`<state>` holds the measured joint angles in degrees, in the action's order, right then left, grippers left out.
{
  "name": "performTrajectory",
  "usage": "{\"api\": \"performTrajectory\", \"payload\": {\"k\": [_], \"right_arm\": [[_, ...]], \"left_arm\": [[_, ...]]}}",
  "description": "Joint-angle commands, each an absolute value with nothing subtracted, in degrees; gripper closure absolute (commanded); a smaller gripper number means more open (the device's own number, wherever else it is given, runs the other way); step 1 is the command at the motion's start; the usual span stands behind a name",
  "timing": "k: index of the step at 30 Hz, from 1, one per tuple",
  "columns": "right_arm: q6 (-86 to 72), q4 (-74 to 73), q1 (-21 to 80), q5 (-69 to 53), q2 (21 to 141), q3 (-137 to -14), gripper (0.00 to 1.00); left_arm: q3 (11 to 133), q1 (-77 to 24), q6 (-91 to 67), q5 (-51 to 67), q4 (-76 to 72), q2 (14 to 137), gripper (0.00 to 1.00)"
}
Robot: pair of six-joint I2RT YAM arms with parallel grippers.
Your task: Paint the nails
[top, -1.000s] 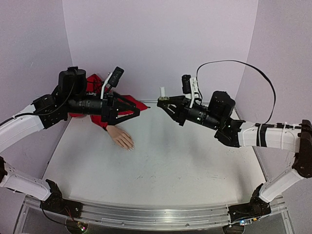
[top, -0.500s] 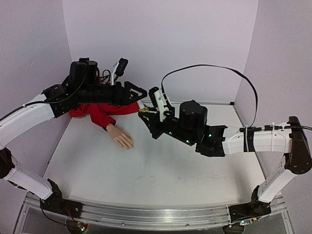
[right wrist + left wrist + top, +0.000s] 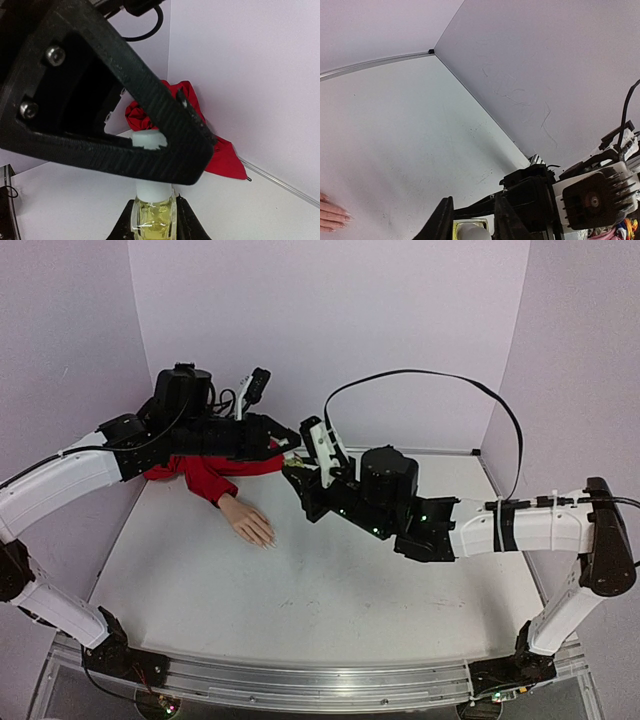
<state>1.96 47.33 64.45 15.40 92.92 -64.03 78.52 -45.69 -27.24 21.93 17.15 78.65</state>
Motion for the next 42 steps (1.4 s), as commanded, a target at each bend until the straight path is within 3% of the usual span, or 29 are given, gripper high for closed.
{"api": "performTrajectory", "payload": {"k": [1,5,11,16,21,24,28,30,34,38,42], "right_arm": [[2.12,52.21,64.88,17.33,93.31,-68.05,1.0],[1.64,52.38,64.92,17.09,93.6,-68.7,1.0],[2.2,52.22,64.55,9.91,92.24,-68.77,1.0],[-6.64,54.01,57.92,-17.71,87.46,-66.9,1.0],[-25.01,74.82,50.99,-55.29,87.45,-64.83,1.0],[-36.12,88.38,50.97,-63.19,88.62,-64.35,1.0],[-37.54,90.35,50.4,-61.54,88.09,-62.58,1.0],[-36.42,89.96,49.61,-59.26,87.83,-60.81,1.0],[-29.9,82.53,48.4,-53.61,86.54,-58.15,1.0],[-16.29,59.62,48.36,-38.29,82.98,-59.04,1.0],[-9.14,45.35,48.34,-20.24,81.96,-61.78,1.0]], "left_arm": [[81.02,-45.66,-26.85,23.33,15.91,79.1,0.78],[80.77,-45.7,-25.86,25.1,15.9,79.88,0.92],[81.82,-45.7,-21.19,38.5,15.89,82.65,0.98],[82.72,-46.97,-14.7,54.71,15.84,84.49,1.0],[82.75,-48.53,-12.03,65.46,13.42,84.68,1.0],[83.8,-49.14,-11.87,69.11,12.92,85.23,1.0],[83.67,-49.22,-10.73,65.46,12.81,83.89,0.99],[83.07,-49.04,-9.92,60.97,13.08,82.36,0.92],[80.93,-47.66,-9.01,51.57,13.81,78.6,0.64],[78.05,-45.77,-10.64,42.77,14.2,74.2,0.34],[75.14,-43.79,-14.32,34.66,14.24,70.77,0.2]]}}
